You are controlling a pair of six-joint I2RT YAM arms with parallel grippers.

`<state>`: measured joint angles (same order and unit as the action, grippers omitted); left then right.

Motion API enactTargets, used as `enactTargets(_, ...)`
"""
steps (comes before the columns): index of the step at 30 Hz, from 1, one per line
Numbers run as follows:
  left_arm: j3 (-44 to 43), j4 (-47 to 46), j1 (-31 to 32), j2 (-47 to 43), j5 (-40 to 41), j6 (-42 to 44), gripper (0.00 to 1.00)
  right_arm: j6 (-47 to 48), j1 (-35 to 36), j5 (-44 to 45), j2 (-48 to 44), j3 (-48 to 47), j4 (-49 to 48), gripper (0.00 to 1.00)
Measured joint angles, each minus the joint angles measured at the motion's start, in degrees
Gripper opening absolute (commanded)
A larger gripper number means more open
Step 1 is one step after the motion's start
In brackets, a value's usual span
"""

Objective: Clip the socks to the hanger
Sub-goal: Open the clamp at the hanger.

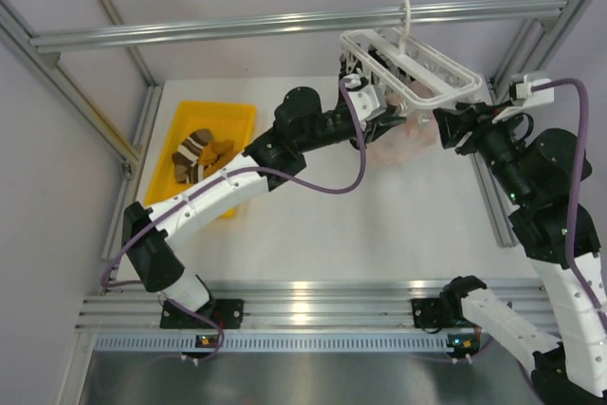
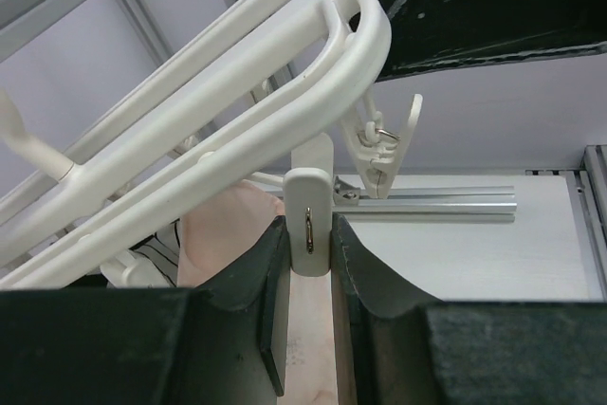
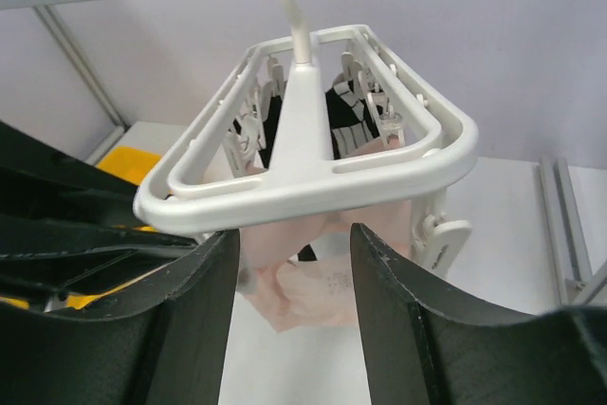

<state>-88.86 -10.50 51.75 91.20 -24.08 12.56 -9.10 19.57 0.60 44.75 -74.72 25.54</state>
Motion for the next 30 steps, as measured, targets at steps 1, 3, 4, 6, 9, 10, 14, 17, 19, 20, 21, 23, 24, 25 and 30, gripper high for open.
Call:
enactTargets(1, -0.2, 0.2, 0.2, 0.0, 0.2, 0.6, 0.00, 0.3, -0.1, 0.1, 0.3, -0.2, 0.0, 0.50)
enactTargets(3, -0.9, 0.9, 0.5, 0.0, 0.5, 1.7, 0.00, 1.7, -0.7, 0.9, 1.5, -1.4, 0.7, 0.49)
enactTargets(4, -1.3, 1.3, 0.6, 0.0, 0.6, 2.2, 0.00, 2.3, -1.0, 1.3, 2.1, -2.3, 1.0, 0.49)
enactTargets(6, -2.5, 1.9, 0.9, 0.3, 0.5, 2.8, 0.00, 3.7, -2.4, 1.9, 3.1, -4.0, 1.1, 0.49)
enactTargets(9, -5.0, 2.5, 1.1, 1.6, -0.3, 3.8, 0.00, 5.1, -6.2, 2.5, 4.3, -5.7, 0.5, 0.48)
enactTargets(10, -5.9, 2.8, 1.2, 2.4, -0.7, 4.1, 0.00, 5.4, -7.4, 2.5, 4.7, -6.1, 0.5, 0.48)
enactTargets(14, -9.8, 3.0, 1.6, 6.4, -2.3, 5.0, 0.00, 6.0, -13.4, 2.2, 7.0, -7.2, -0.1, 0.47)
enactTargets(17, -12.1, 3.1, 1.9, 9.3, -2.9, 5.9, 0.00, 6.1, -16.7, 1.0, 9.4, -7.2, -0.3, 0.47)
enactTargets(19, -13.4, 3.1, 1.9, 10.9, -3.1, 6.5, 0.00, 6.2, -18.1, 0.1, 10.8, -7.2, -0.3, 0.47)
enactTargets(20, -14.2, 3.0, 1.9, 11.7, -3.1, 6.8, 0.00, 6.2, -18.5, -0.3, 11.9, -7.2, -0.4, 0.46)
enactTargets(21, -14.8, 2.9, 2.0, 12.3, -3.1, 7.0, 0.00, 6.4, -19.2, -0.7, 12.8, -7.2, -0.5, 0.46)
enactTargets(23, -16.2, 2.9, 2.0, 13.7, -3.2, 7.4, 0.00, 6.4, -20.7, -1.4, 14.1, -7.1, -0.9, 0.46)
enactTargets(24, -17.0, 2.8, 2.1, 14.4, -3.3, 7.7, 0.00, 6.4, -21.5, -1.7, 14.6, -7.1, -1.3, 0.46)
enactTargets(25, -17.9, 2.8, 2.2, 15.2, -3.4, 8.2, 0.00, 6.4, -22.3, -2.2, 15.1, -7.0, -1.9, 0.46)
enactTargets(30, -21.5, 1.9, 2.9, 18.5, -3.3, 10.2, 0.00, 6.4, -24.8, -3.8, 17.1, -7.0, -4.3, 0.46)
